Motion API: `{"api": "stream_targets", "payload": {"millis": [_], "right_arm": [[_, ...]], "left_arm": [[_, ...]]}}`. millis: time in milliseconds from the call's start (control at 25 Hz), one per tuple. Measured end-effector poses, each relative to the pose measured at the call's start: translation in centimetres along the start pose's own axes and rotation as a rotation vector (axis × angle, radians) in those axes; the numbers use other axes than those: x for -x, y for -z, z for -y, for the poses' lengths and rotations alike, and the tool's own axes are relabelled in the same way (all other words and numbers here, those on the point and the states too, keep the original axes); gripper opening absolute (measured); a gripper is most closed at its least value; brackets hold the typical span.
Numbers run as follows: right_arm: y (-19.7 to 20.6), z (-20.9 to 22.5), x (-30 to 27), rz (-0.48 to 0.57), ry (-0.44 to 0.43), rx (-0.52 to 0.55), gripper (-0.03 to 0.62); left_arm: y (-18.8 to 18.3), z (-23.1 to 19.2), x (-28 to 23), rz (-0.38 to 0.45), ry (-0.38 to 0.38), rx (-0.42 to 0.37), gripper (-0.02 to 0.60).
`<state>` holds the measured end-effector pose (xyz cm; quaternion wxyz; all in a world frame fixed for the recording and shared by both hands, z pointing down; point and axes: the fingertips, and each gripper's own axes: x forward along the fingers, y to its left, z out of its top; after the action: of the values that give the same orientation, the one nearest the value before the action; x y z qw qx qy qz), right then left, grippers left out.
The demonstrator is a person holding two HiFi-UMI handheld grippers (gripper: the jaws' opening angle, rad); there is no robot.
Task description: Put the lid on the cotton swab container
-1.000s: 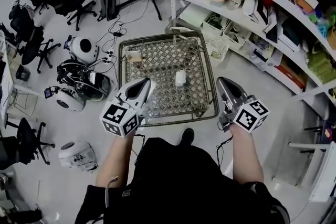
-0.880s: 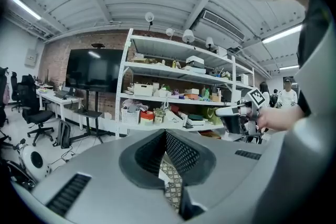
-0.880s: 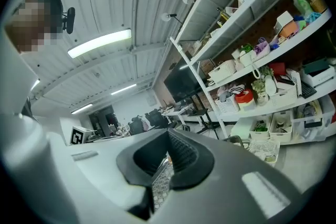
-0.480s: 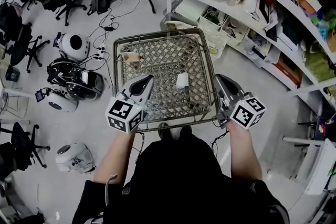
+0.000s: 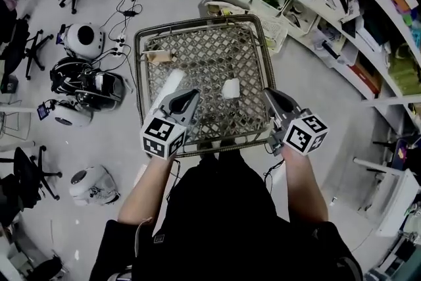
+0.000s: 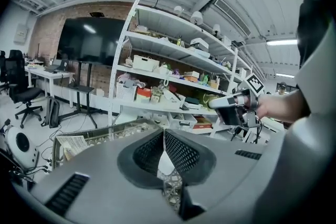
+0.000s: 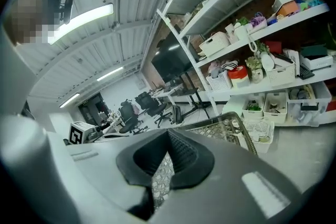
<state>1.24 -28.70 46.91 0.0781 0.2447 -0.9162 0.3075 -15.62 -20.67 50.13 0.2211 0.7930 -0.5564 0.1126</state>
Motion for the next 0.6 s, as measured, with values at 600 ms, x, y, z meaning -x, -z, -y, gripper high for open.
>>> {"api": "stream_targets", "payload": {"millis": [600], "right_arm": [[5.9,4.8,-5.4,-0.145,-0.014,-0.055,0.009]], "left_arm": [[8.5,-0.5,-7.0,-0.185,0.032,0.057,0.005]]}}
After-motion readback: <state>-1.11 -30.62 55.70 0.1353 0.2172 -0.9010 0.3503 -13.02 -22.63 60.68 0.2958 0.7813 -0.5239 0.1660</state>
